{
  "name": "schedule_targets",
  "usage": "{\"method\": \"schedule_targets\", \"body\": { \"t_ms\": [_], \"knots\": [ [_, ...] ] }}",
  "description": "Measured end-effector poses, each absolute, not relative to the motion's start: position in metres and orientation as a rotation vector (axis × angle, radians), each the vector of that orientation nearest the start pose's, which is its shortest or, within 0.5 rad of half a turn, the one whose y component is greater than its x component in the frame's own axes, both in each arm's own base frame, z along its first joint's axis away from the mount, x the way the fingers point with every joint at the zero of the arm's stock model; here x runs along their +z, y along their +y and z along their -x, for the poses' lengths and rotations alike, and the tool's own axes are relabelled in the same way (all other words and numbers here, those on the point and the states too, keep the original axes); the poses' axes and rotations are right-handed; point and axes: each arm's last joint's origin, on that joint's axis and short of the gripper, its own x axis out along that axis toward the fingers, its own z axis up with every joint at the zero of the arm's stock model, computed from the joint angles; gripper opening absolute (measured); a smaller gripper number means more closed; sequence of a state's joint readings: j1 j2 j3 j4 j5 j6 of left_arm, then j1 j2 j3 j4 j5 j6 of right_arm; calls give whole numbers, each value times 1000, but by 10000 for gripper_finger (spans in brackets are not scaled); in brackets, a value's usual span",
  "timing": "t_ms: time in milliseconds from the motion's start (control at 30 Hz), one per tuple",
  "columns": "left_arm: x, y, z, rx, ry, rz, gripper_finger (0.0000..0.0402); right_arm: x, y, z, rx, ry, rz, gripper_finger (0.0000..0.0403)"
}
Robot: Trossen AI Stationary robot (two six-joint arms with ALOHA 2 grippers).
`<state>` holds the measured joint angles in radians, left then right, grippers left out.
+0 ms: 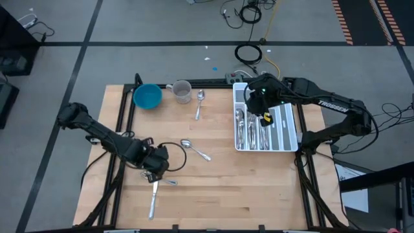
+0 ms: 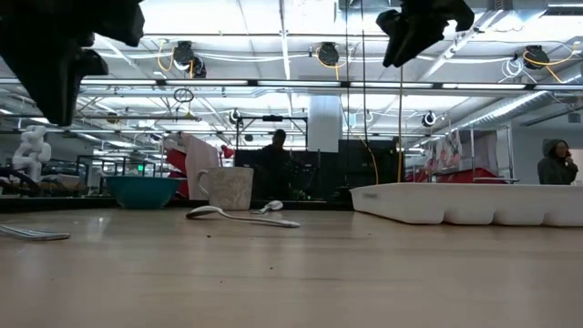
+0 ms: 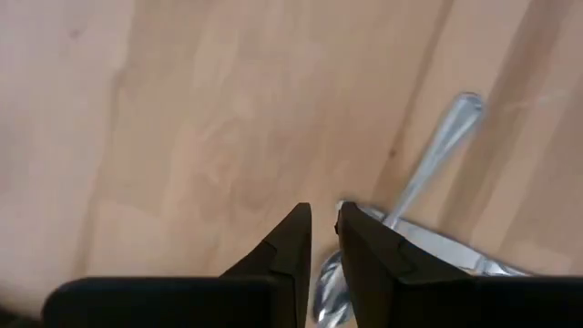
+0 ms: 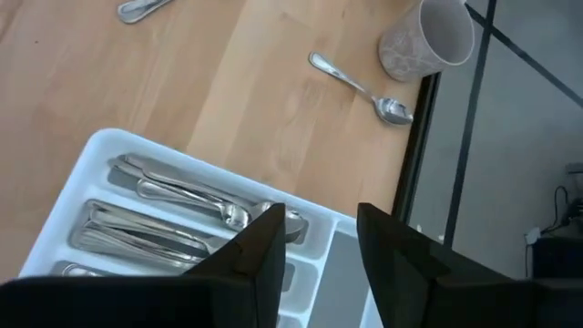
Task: Sort silverware
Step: Put the spoon in the silverware tray
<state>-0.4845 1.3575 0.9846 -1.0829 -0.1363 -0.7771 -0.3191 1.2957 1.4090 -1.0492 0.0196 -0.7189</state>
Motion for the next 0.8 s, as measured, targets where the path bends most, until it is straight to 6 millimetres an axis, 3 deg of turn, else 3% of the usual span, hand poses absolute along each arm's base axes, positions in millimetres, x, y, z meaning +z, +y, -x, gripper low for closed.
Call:
{"method": "schedule_targets", "body": {
  "t_ms": [400,567,800],
  "knots": [
    [212,-130,-187,-32,1431,159,66,367,-76,-230,65,983,531,130],
    [210,-129,-187,-2,1401,105,66,367,-76,-230,65,983,532,130],
    [211,-131,-191,53,1344,180,66,367,-76,-230,59,982,524,130]
  ]
}}
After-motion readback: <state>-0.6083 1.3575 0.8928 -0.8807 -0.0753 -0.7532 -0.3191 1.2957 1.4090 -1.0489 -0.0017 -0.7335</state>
